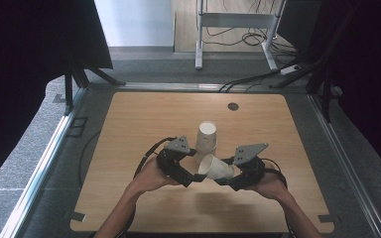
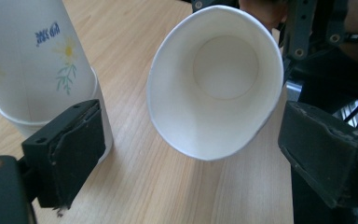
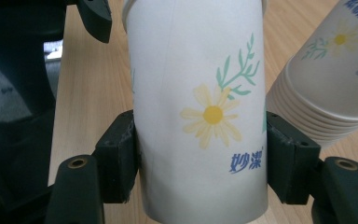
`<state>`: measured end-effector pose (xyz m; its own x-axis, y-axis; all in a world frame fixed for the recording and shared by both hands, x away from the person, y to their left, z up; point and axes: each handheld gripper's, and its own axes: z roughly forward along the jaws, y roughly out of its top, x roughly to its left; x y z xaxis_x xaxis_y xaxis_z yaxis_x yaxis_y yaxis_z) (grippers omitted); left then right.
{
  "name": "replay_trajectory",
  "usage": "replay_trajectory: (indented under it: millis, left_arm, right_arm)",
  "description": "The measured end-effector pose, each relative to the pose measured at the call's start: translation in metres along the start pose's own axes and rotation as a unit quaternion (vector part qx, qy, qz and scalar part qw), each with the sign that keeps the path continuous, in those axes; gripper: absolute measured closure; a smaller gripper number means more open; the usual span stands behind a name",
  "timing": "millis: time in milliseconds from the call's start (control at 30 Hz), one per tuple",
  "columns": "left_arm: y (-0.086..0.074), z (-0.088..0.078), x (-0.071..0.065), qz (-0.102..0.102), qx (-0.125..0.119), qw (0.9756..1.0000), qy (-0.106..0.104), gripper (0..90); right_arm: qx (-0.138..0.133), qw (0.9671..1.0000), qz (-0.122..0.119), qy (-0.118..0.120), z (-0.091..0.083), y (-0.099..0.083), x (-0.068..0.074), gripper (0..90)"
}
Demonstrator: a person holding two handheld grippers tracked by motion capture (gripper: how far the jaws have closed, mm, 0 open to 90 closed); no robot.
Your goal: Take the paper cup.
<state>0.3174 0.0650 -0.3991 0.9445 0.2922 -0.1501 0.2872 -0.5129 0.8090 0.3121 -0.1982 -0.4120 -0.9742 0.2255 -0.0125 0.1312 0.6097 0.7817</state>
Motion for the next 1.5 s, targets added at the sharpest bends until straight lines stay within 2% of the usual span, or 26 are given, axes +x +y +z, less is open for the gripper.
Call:
replay_trajectory:
  millis: [267, 567, 800, 1100, 1200, 1433, 1500]
  left_arm:
    - [0.001, 0.005, 0.001, 0.001, -0.031, 0.9992, -0.024, 11.0]
    - [0.0, 0.015, 0.004, -0.001, -0.04, 0.9981, -0.047, 13.9]
    - [-0.001, 0.016, 0.004, -0.002, -0.048, 0.997, -0.061, 22.8]
    - [0.003, 0.014, 0.001, 0.009, -0.039, 0.9979, -0.051, 29.5]
    - [0.006, 0.013, 0.0, 0.015, -0.033, 0.9983, -0.045, 30.4]
    - [0.011, 0.007, -0.003, 0.028, -0.012, 0.9994, -0.016, 30.9]
    - [0.012, 0.006, -0.003, 0.03, -0.009, 0.9994, -0.011, 30.9]
  right_arm:
    - [-0.043, 0.999, 0.006, -0.002, 0.001, -0.008, 0.002, 35.3]
    - [-0.057, 0.9983, 0.003, 0.005, 0.003, -0.012, 0.004, 35.3]
    - [-0.06, 0.9981, 0.002, 0.01, 0.005, -0.012, 0.004, 35.2]
    - [-0.056, 0.9983, 0.006, 0.017, 0.007, -0.014, 0.002, 33.9]
    - [-0.05, 0.9984, 0.009, 0.024, 0.009, -0.014, 0.001, 30.8]
    - [-0.036, 0.9993, 0.002, 0.006, 0.012, -0.015, 0.001, 21.8]
    - [-0.036, 0.9993, 0.008, 0.0, 0.011, -0.016, 0.001, 20.4]
